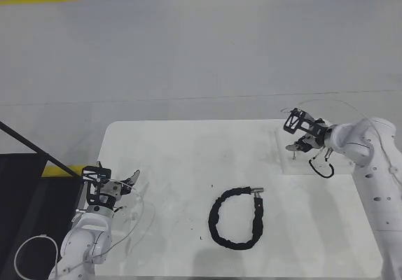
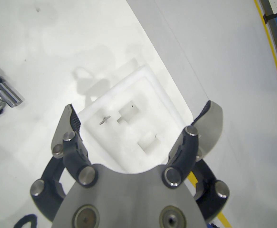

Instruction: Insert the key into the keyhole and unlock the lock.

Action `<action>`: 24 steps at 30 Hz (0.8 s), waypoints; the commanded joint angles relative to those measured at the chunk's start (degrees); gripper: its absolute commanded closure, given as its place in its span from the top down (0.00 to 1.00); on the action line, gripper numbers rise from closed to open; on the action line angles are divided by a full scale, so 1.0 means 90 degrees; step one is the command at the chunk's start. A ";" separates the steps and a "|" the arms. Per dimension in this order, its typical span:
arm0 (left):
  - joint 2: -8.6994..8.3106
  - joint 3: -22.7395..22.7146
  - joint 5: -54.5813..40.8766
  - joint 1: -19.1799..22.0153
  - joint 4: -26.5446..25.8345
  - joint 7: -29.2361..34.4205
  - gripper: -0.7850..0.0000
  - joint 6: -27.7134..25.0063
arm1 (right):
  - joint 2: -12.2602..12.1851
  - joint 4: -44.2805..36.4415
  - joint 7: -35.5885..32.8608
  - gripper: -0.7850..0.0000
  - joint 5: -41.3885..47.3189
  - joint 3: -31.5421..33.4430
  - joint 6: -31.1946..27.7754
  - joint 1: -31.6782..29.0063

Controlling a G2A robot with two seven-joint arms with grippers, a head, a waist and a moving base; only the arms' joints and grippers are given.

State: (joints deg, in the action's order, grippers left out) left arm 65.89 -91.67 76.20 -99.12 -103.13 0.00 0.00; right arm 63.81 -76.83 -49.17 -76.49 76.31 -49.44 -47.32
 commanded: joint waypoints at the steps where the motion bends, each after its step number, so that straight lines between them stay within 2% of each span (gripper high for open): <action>1: 0.0000 0.0000 0.0000 0.0000 0.0000 0.0000 1.00 0.0000 | 0.0018 0.0181 -0.0126 1.00 0.0144 -0.0093 0.0129 0.0064; 6: 0.0000 0.0000 0.0000 0.0000 0.0000 0.0000 1.00 0.0000 | 0.0126 0.0570 -0.1574 1.00 0.1452 -0.0358 0.0969 0.0349; 11: 0.0000 0.0000 0.0000 0.0000 0.0000 0.0000 1.00 0.0000 | 0.0118 0.0607 -0.2167 1.00 0.1482 -0.0779 0.1536 0.0431; 24: 0.0000 0.0000 0.0000 0.0000 0.0000 0.0000 1.00 0.0000 | 0.0121 0.0654 -0.2179 1.00 0.1586 -0.0857 0.1576 0.0403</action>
State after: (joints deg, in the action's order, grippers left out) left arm 65.89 -91.67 76.20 -99.12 -103.13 0.00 0.00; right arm 64.85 -71.28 -69.03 -63.41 68.62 -35.23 -43.28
